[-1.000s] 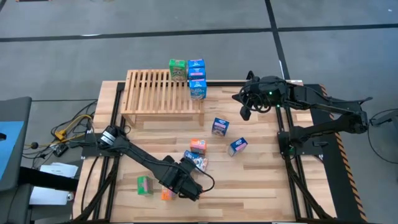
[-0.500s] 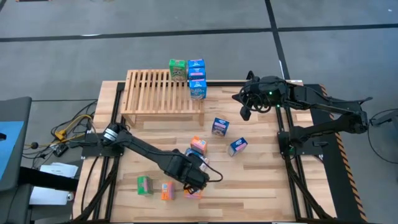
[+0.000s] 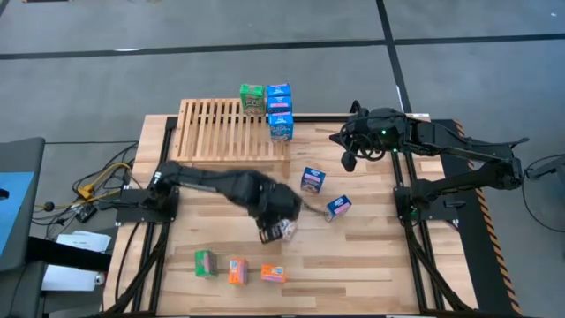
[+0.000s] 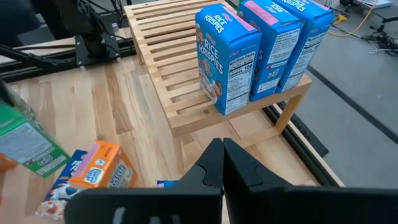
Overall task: Stack cereal on shelf
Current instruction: Put the right green cereal box on the shelf aligned with the other green cereal box
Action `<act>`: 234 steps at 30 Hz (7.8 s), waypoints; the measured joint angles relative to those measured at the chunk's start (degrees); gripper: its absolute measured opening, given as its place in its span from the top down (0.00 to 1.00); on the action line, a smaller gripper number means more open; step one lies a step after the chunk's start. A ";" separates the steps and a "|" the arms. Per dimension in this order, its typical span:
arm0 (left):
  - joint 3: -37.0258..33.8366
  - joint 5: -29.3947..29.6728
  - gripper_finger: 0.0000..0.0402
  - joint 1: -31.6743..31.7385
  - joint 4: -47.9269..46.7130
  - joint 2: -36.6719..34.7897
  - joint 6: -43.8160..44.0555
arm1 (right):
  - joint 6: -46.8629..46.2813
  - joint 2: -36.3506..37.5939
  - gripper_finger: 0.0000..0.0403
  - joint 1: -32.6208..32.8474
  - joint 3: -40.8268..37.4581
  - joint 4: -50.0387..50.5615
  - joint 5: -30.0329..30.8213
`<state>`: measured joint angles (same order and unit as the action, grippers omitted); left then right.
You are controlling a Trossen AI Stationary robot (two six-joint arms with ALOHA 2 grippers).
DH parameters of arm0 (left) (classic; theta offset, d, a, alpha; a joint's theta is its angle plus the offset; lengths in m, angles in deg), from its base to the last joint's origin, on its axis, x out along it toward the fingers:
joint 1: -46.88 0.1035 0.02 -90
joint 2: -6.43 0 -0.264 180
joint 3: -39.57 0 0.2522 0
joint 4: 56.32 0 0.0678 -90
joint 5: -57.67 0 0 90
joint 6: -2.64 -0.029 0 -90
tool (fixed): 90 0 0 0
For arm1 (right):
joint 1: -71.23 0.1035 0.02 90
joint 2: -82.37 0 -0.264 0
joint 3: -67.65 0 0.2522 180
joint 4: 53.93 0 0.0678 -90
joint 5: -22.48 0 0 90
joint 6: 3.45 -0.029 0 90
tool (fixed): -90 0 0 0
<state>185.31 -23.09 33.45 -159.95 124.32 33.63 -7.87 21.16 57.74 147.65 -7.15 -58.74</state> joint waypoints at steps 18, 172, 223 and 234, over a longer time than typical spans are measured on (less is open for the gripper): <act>2.73 -0.37 0.67 16.01 -0.18 -8.05 -18.64 | 3.40 0.00 0.96 -0.07 0.00 0.00 -0.02; 2.71 -13.44 0.53 53.81 6.99 -8.03 -70.82 | 1.92 0.00 0.96 -13.29 0.00 -8.68 0.27; -26.31 5.62 0.99 45.92 20.36 -31.06 -39.70 | 2.97 0.00 0.96 -13.25 0.00 -7.70 0.24; -66.52 -3.81 1.00 51.26 55.99 -52.25 -34.69 | 2.97 0.00 0.96 -13.14 0.00 -8.27 0.22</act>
<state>118.79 -26.90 84.70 -103.95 72.06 -1.06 -4.90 21.16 44.59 147.65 -15.42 -58.52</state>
